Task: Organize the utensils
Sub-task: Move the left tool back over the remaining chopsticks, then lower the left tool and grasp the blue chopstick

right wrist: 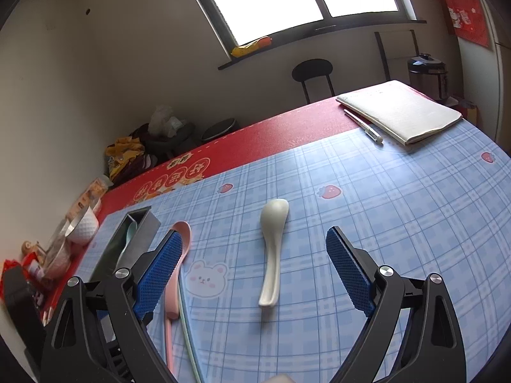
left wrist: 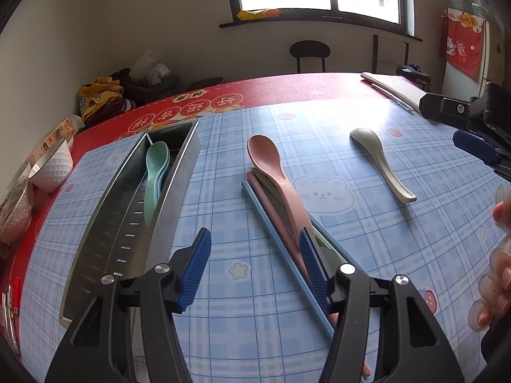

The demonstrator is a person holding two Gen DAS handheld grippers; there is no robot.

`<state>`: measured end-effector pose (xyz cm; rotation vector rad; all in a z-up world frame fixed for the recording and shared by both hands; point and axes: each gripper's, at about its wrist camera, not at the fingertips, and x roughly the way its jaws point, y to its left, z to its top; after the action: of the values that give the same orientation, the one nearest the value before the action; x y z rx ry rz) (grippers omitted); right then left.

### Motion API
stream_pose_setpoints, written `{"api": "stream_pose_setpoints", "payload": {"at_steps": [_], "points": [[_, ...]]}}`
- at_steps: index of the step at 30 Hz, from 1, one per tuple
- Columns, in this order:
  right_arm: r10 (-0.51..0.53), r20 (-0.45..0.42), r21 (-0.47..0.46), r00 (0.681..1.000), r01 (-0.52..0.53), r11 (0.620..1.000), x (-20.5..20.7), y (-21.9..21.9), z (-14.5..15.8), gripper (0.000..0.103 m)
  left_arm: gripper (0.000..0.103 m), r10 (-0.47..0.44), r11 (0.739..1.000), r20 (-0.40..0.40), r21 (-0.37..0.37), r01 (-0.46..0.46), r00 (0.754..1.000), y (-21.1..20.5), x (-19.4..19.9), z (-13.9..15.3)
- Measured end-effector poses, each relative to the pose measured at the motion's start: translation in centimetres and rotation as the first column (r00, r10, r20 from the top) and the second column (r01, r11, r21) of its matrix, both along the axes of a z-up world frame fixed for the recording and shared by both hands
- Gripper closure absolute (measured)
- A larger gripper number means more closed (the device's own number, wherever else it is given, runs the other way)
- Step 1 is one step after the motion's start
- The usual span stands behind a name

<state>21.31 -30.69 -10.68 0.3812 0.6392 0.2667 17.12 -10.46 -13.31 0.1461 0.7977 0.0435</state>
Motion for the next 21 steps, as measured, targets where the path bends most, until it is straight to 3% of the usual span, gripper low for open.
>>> {"api": "stream_pose_setpoints", "payload": {"at_steps": [4, 8, 21], "points": [[-0.001, 0.011, 0.013, 1.0, 0.001, 1.0, -0.3, -0.1, 0.3, 0.014, 0.076, -0.025, 0.999, -0.042, -0.037, 0.023, 0.999, -0.2, 0.5, -0.7], [-0.006, 0.004, 0.027, 1.0, 0.006, 1.0, -0.2, -0.4, 0.2, 0.014, 0.083, -0.029, 0.998, -0.067, -0.059, 0.025, 0.997, -0.2, 1.0, -1.3], [-0.007, -0.017, 0.046, 1.0, 0.008, 0.999, 0.0, -0.5, 0.1, 0.014, 0.086, -0.023, 0.999, -0.115, -0.026, 0.02, 0.993, 0.9, 0.9, -2.1]]}}
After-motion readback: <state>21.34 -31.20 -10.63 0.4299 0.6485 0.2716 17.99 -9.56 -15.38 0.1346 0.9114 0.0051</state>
